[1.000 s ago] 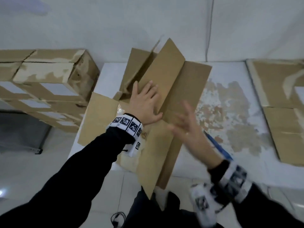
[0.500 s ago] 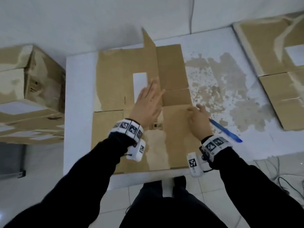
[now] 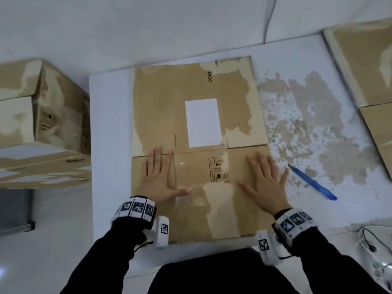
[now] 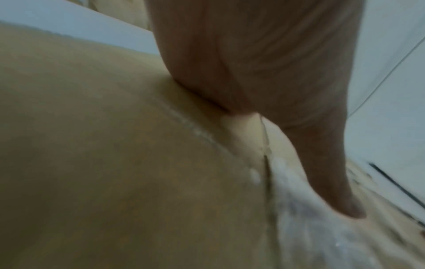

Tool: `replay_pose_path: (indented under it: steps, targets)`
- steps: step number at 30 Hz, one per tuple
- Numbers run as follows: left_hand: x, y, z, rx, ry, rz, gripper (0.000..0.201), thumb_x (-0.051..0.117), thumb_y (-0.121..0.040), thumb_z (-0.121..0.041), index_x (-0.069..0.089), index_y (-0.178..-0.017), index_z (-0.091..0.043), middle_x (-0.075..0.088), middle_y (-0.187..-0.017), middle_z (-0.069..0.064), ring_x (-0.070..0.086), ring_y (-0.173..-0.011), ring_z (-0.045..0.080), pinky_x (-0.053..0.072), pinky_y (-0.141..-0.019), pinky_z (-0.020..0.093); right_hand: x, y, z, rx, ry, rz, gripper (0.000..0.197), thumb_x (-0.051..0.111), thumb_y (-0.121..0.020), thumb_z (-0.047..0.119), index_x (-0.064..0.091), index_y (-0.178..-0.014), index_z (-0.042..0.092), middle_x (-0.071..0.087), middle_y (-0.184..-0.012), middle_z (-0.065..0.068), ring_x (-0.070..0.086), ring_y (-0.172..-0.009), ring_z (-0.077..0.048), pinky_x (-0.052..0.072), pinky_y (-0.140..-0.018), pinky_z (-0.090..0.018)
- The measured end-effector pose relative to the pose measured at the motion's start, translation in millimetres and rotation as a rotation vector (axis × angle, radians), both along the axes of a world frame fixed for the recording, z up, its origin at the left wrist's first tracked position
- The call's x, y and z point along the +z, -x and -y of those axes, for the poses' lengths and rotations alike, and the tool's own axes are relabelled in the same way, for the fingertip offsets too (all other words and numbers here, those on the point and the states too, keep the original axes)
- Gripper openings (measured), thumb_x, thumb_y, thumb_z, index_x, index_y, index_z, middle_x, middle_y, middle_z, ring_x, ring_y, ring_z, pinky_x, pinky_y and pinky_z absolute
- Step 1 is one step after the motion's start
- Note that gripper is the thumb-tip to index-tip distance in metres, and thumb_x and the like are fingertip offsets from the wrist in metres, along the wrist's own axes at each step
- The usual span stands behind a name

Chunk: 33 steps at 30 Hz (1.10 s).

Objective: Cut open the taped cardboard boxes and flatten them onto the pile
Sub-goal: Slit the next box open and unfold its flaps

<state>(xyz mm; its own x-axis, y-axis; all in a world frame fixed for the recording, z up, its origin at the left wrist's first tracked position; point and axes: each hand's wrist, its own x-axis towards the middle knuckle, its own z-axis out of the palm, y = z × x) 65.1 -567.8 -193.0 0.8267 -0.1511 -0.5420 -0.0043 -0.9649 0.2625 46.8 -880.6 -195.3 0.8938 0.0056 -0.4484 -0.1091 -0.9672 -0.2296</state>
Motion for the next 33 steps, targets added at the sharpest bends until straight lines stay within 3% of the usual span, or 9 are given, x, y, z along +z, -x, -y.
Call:
replay_pose_path:
  steps: [3,5,7,11,20,23,27,30,33]
  targets:
    - [20.0,-28.5,6.0,0.100,0.086,0.072,0.115,0.035,-0.054,-0.094,0.025,-0.145,-0.025,0.005,-0.157,0.004,-0.003,-0.146,0.019,-0.005,-0.115,0.046,19.5,-45.3,-20.2,-0.152,-0.103,0.216,0.048,0.047,-0.092,0.039,0.045,-0.133,0.013,0.037,-0.143,-0.011,0.030,-0.133,-0.032,0.012,-0.115,-0.046]
    - [31.2,-66.5,12.4,0.144,0.121,0.207,0.099,0.023,-0.064,-0.086,0.040,-0.136,-0.021,0.027,-0.151,0.007,0.018,-0.140,0.019,0.005,-0.114,0.043,25.5,-91.8,-39.6,-0.130,-0.155,0.249,0.053,0.050,-0.092,0.037,0.041,-0.137,0.010,0.030,-0.148,-0.015,0.024,-0.138,-0.033,0.014,-0.114,-0.045]
    - [28.9,-114.7,21.8,0.143,0.099,0.283,0.094,0.029,-0.075,-0.079,0.031,-0.145,-0.017,0.019,-0.156,0.011,0.014,-0.144,0.023,0.006,-0.116,0.046,21.5,-143.2,-67.2,-0.029,-0.123,0.164,0.066,0.043,-0.093,0.047,0.021,-0.149,0.019,0.005,-0.158,-0.010,0.004,-0.145,-0.030,0.004,-0.114,-0.053]
    - [-4.3,-181.9,34.9,0.063,-0.044,0.108,0.100,0.042,-0.080,-0.075,-0.013,-0.151,-0.031,-0.028,-0.156,0.009,-0.024,-0.143,0.029,-0.011,-0.112,0.059,-3.9,-201.6,-111.1,0.178,-0.020,-0.068,0.069,0.022,-0.091,0.067,-0.011,-0.146,0.043,-0.029,-0.154,0.002,-0.027,-0.141,-0.030,-0.010,-0.105,-0.070]
    - [-21.3,-187.5,27.2,0.065,0.031,0.077,0.102,0.045,-0.077,-0.077,-0.018,-0.147,-0.038,-0.036,-0.152,0.006,-0.034,-0.139,0.028,-0.017,-0.108,0.059,-12.1,-207.7,-111.8,0.168,-0.038,-0.082,0.061,0.022,-0.095,0.059,-0.013,-0.144,0.048,-0.030,-0.153,0.005,-0.030,-0.140,-0.029,-0.014,-0.103,-0.068]
    - [-15.8,-168.8,8.3,0.146,0.056,0.121,0.091,0.047,-0.082,-0.069,-0.008,-0.149,-0.042,-0.026,-0.157,0.000,-0.025,-0.144,0.022,-0.012,-0.113,0.059,-6.7,-198.1,-88.2,0.115,-0.094,-0.032,0.065,0.035,-0.096,0.047,-0.002,-0.149,0.039,-0.020,-0.157,0.002,-0.021,-0.144,-0.026,-0.009,-0.111,-0.058]
    - [-8.2,-99.9,-32.0,0.461,0.003,0.133,0.081,0.049,-0.087,-0.062,0.003,-0.150,-0.042,-0.016,-0.160,0.001,-0.013,-0.147,0.023,-0.002,-0.111,0.062,-3.6,-148.1,-25.5,-0.270,-0.100,0.134,0.063,0.051,-0.090,0.030,0.024,-0.148,0.027,0.012,-0.157,-0.012,0.010,-0.143,-0.035,0.017,-0.114,-0.051]
    - [-4.5,-53.8,-31.5,0.687,0.044,0.256,0.074,0.058,-0.087,-0.049,0.023,-0.149,-0.029,0.013,-0.158,0.011,0.011,-0.144,0.029,0.017,-0.110,0.055,0.3,-108.6,-9.2,-0.404,-0.135,0.230,0.053,0.050,-0.090,0.018,0.038,-0.141,0.013,0.038,-0.143,-0.018,0.033,-0.129,-0.037,0.028,-0.105,-0.043]
    - [-2.2,-44.3,-18.4,0.943,0.084,0.276,0.072,0.066,-0.078,-0.045,0.040,-0.138,-0.014,0.038,-0.141,0.014,0.032,-0.130,0.034,0.031,-0.101,0.051,5.2,-97.9,-13.2,-0.654,-0.259,0.190,0.053,0.056,-0.088,0.023,0.040,-0.135,0.006,0.046,-0.133,-0.020,0.044,-0.120,-0.038,0.038,-0.099,-0.044]
